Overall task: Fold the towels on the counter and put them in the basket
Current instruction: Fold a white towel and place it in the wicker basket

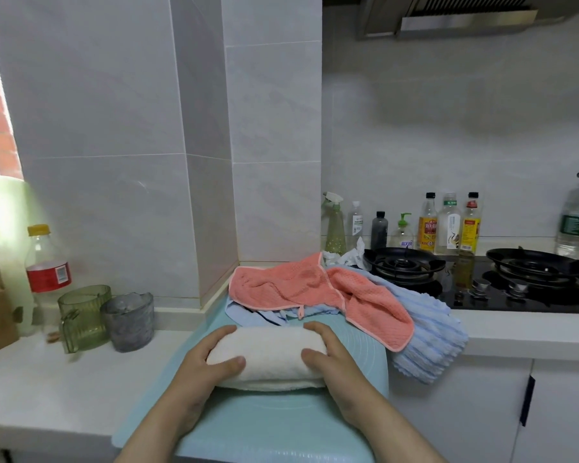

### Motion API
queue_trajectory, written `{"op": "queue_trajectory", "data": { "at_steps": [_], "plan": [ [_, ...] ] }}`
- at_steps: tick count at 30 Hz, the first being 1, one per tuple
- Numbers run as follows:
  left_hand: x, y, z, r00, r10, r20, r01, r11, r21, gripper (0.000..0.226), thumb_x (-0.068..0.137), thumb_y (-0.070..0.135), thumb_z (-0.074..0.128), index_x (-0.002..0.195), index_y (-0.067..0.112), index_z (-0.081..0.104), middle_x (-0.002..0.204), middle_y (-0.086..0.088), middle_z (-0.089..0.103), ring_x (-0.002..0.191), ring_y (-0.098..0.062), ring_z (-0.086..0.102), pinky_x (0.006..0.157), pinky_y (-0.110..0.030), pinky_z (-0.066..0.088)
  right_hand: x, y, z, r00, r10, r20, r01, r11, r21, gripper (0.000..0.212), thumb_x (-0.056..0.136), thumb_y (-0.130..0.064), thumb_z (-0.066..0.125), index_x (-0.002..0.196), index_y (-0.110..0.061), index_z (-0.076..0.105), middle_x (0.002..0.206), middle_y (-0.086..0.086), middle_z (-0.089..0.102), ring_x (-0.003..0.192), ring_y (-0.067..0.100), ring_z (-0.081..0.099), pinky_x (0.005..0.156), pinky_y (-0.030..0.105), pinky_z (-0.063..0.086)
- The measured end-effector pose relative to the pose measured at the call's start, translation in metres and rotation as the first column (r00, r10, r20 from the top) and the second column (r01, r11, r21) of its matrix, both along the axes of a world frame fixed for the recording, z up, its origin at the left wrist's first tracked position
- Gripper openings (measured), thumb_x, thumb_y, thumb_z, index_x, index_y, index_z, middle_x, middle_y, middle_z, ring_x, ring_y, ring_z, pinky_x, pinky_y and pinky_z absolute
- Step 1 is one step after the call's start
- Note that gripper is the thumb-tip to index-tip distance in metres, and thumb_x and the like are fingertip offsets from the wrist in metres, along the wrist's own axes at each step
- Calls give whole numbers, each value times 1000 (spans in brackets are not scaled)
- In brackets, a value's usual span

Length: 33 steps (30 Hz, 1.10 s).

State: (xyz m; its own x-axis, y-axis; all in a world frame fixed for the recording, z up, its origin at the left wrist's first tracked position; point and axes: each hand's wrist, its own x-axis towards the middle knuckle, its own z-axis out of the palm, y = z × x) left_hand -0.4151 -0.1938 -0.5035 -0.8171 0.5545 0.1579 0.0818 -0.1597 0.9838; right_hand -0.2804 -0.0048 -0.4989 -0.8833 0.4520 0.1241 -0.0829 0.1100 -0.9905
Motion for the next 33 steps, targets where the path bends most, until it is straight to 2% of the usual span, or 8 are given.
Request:
{"op": "queue_trajectory", "data": {
  "at_steps": [3,6,9,14,17,23,28,33],
  "plan": [
    [-3,-1,2,997,-46,59,45,999,21,80,37,14,85,115,24,66,122,-6,61,111,-29,59,91,-39,51,1,2,2,999,53,13,-52,998,-31,65,60,-18,58,121,-42,55,123,3,53,109,23,54,88,29,44],
    [-7,-2,0,995,-37,93,33,998,46,75,44,2,81,115,23,65,123,-11,60,111,-32,59,92,-43,51,2,5,2,999,31,-16,-32,997,-66,70,57,-10,59,120,-38,58,123,6,54,110,28,55,87,32,48],
    [-5,-1,1,995,-16,97,9,997,72,71,49,0,79,114,24,64,123,-12,60,111,-32,58,92,-43,51,0,6,0,998,16,-56,-23,992,-128,68,58,-4,59,120,-33,60,124,3,56,111,27,57,82,32,51],
    [-5,0,1,995,17,101,-25,996,85,64,62,-8,82,114,25,62,123,-9,58,111,-32,59,91,-43,52,-1,8,-3,995,-30,-98,12,984,-179,56,75,7,61,114,-33,63,121,0,59,112,28,58,94,41,50],
    [-8,1,0,994,47,100,-54,996,68,50,76,-5,74,115,26,63,124,-6,60,112,-29,60,98,-46,49,-2,9,-2,995,-50,-92,34,985,-166,53,84,10,57,113,-34,62,121,-1,60,113,27,58,101,46,48],
    [-13,4,-5,995,99,7,-98,992,-73,56,81,14,75,132,25,56,130,4,61,117,-18,59,106,-44,43,-8,14,-8,996,-63,-68,51,983,-176,50,90,0,59,127,-34,56,129,-3,58,117,19,58,107,42,45],
    [-7,4,6,990,53,129,-52,999,-7,62,78,-12,56,135,13,52,128,-5,60,111,-22,60,90,-35,50,-6,17,1,997,-31,-76,10,962,-271,59,89,10,46,140,-18,47,128,1,60,113,21,60,93,33,49],
    [-6,7,4,993,105,62,-102,993,-51,60,83,-18,53,133,15,54,117,0,66,104,-16,63,87,-29,52,-7,19,-2,998,-26,-60,8,960,-280,65,83,18,43,137,-17,50,129,6,60,115,26,60,101,40,48]
  ]
}}
